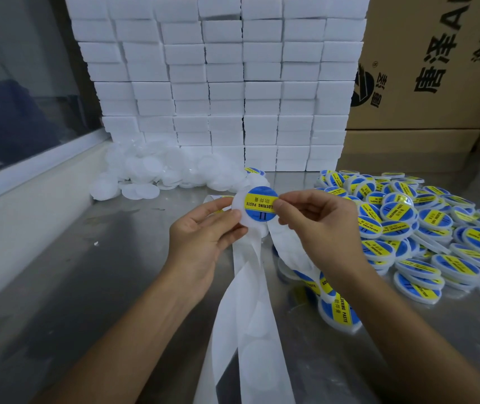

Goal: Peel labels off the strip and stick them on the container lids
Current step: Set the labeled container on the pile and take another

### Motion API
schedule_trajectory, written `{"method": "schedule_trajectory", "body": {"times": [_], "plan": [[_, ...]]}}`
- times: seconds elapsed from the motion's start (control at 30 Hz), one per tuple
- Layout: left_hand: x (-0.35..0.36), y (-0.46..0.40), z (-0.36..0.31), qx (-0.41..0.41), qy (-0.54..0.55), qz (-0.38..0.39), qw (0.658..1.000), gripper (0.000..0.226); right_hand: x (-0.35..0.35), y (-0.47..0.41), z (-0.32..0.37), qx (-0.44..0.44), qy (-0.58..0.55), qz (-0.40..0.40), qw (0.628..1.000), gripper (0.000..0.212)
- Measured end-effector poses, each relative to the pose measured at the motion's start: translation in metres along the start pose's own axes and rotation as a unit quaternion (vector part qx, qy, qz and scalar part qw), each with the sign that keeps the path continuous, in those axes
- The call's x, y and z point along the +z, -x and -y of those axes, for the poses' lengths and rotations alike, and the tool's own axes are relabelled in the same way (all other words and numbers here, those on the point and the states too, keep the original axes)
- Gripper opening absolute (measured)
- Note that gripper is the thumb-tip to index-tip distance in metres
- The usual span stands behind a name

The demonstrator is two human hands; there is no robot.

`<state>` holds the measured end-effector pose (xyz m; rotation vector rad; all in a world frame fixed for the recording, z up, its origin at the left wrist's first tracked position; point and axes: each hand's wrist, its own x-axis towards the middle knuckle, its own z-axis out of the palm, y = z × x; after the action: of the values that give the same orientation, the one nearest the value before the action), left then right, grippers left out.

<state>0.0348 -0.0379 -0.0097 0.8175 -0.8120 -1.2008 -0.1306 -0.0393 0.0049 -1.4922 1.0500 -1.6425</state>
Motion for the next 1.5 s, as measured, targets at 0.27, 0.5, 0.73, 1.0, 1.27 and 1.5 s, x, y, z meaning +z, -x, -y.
{"method": "schedule_trajectory", "body": {"times": [0.27,0.5,0.73,1.0,1.27,1.5], "plan": [[0.0002,0.0004,0.0007,0.005,-0.010,0.018,1.000,0.024,0.0015,0.0003,-0.0011,-0.003,0.023,0.011,1.000,0.009],[-0.0004,0.0006,0.0014,0.005,-0.011,0.026,1.000,0.022,0.0020,-0.0006,-0.0027,-0.001,0.029,0.015,0.999,0.006],[0.0003,0.0015,0.0014,0.017,-0.019,0.030,0.999,0.020,0.0019,-0.0009,-0.0055,-0.009,0.042,0.011,0.999,0.008],[0.0003,0.0031,0.0011,0.048,-0.047,0.045,0.997,0.020,0.0022,-0.0008,-0.0068,-0.042,0.100,-0.002,0.994,0.006],[0.0026,0.0058,0.0028,0.074,-0.065,0.078,0.992,0.029,0.0048,0.0029,-0.0080,-0.110,0.197,-0.037,0.974,0.007],[0.0052,0.0070,0.0021,0.023,0.013,0.123,0.992,0.047,0.0034,0.0036,-0.0073,-0.054,0.160,0.050,0.984,0.048]]}}
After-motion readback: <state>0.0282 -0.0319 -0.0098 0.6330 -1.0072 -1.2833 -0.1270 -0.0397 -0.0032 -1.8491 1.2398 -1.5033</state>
